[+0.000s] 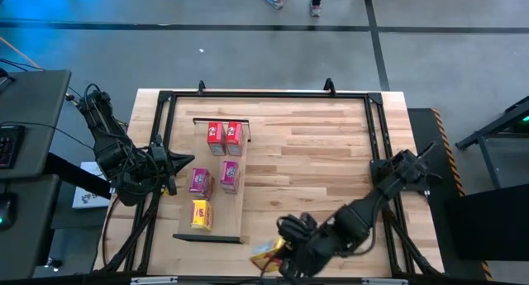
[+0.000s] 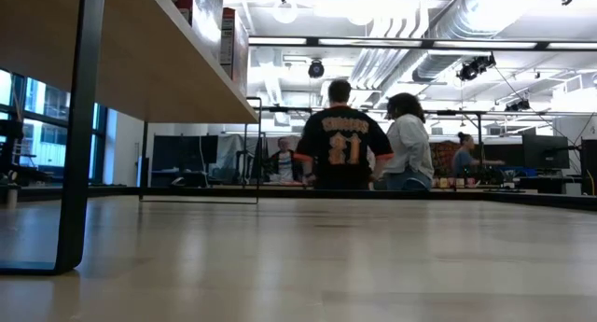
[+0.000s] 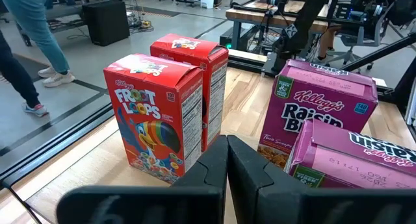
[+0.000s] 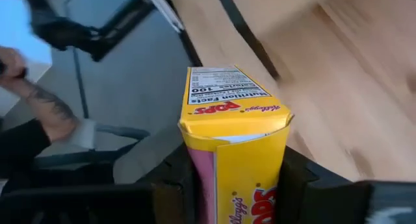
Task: Stack cereal on shelf
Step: Put the yellow cereal box on the shelf aligned with the yellow cereal box
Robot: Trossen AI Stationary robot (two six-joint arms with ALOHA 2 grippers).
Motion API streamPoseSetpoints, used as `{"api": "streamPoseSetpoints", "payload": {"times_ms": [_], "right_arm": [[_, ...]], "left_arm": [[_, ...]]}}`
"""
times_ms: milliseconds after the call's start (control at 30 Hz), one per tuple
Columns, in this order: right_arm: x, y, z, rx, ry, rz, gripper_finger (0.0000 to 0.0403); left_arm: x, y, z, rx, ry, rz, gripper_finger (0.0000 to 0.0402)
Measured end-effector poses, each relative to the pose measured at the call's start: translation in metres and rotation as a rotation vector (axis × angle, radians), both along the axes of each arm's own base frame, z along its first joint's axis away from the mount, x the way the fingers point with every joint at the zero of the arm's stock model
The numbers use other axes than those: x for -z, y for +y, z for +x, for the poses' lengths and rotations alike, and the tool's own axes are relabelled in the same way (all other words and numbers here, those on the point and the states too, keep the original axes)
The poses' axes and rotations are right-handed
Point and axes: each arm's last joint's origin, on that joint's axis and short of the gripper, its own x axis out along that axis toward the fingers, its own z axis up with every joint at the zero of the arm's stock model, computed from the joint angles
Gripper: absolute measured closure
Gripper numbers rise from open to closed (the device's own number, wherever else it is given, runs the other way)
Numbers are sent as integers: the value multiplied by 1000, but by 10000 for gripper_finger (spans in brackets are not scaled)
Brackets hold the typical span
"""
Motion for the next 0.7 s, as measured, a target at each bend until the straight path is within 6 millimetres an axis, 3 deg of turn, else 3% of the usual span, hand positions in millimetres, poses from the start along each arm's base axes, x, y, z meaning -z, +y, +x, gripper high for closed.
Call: {"api": "streamPoseSetpoints", "payload": {"times_ms": [333, 700], "right_arm": [[-26, -33, 31, -141, -172, -70, 291], [-38, -40, 47, -213, -309, -105, 291]], "left_arm": [[0, 0, 0, 2, 3, 7, 401], [0, 0, 0, 2, 4, 9, 402]]}}
